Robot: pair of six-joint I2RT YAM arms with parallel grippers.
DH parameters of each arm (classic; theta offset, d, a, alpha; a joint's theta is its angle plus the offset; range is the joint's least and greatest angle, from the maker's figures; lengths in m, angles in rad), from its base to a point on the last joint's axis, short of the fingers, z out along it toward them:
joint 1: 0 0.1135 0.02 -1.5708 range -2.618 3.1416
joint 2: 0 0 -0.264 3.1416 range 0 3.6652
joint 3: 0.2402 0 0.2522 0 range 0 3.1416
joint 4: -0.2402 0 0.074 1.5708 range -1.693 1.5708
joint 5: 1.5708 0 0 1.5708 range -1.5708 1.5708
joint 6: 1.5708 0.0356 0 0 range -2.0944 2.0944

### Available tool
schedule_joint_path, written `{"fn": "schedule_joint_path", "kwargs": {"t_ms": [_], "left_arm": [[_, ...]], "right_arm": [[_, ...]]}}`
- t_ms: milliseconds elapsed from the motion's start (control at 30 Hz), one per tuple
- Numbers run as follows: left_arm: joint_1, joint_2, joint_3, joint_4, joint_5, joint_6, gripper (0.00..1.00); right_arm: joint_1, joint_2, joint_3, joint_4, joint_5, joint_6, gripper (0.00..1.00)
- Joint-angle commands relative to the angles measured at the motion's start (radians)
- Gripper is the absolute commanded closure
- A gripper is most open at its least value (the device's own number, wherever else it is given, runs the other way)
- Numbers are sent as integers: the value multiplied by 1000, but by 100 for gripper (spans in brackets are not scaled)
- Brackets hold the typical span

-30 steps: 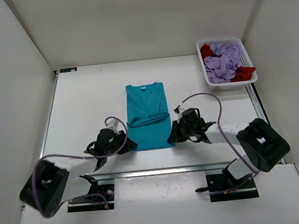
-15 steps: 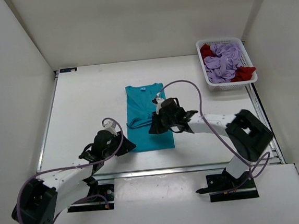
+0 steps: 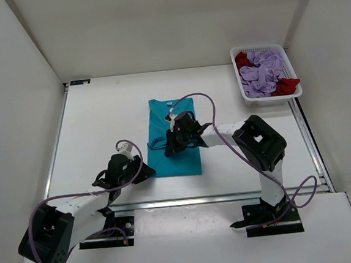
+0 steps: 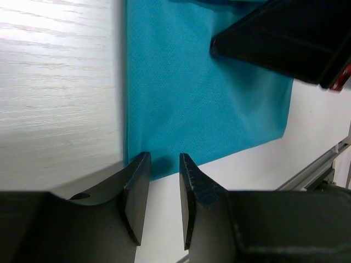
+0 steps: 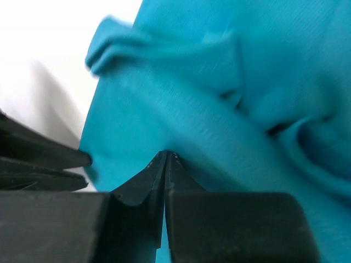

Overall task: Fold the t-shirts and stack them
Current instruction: Fold the folded rectangular tshirt in 1/3 of the way

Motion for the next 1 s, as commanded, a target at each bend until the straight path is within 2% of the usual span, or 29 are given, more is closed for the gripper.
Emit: {"fn": "schedule_joint_path", "kwargs": {"t_ms": [0, 233, 333, 433, 500, 600, 700, 800, 967], "left_arm": [[36, -28, -48, -51, -13, 42, 60], [1, -12, -41, -48, -22, 27, 61], [-23, -21, -19, -49, -29, 12, 60], [-13, -49, -11, -66, -24, 4, 60], [-4, -67, -3, -72, -19, 1, 60], [-4, -78, 8, -86, -15, 1, 60], [-7, -78, 17, -85, -18, -4, 60], [-6, -84, 3, -82, -7, -11, 61], [11, -136, -17, -97, 2, -25, 60]], "right_arm": [[-32, 15, 65, 13, -3, -42, 100], [-139, 84, 298, -56, 122, -102, 100], [-185, 56, 374, -123, 86, -94, 100], [-165, -71, 279, -90, 73, -98, 100], [-118, -136, 157, -67, 79, -111, 100], [-64, -191, 43, 8, -3, -95, 100], [-48, -155, 35, 42, -86, -100, 100], [-64, -55, 128, 38, -221, -108, 100], [-113, 164, 347, -31, -299, -95, 100]]}}
